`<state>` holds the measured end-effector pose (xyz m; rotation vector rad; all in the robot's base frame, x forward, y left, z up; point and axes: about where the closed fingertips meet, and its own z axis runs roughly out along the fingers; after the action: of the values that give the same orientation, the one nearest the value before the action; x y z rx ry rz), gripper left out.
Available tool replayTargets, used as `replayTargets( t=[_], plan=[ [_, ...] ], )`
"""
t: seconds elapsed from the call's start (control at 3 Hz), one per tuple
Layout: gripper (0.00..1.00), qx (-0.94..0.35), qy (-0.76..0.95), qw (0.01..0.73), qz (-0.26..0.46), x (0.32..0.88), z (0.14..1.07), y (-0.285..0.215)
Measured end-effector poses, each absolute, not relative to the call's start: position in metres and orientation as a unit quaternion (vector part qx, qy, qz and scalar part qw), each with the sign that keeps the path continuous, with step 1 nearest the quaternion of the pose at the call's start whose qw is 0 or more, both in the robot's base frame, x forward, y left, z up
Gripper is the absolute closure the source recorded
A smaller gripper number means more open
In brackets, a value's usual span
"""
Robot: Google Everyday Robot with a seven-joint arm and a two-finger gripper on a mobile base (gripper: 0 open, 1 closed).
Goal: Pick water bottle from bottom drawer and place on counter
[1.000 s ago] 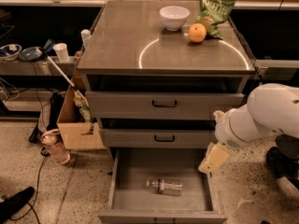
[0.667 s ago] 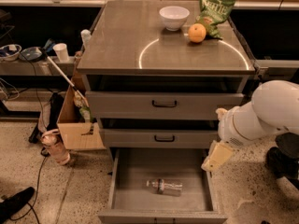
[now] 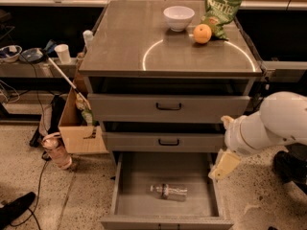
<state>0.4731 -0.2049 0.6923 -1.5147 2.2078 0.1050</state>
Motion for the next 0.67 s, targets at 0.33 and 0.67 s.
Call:
replayTargets(
  t=[0.33, 0.67],
  plan=[
    [0.00, -0.554, 0.802, 0.217, 0.050, 0.473, 0.656, -0.198],
    [0.00, -0.552, 0.806, 0.203, 0.065, 0.470, 0.621, -0.192]
  ],
)
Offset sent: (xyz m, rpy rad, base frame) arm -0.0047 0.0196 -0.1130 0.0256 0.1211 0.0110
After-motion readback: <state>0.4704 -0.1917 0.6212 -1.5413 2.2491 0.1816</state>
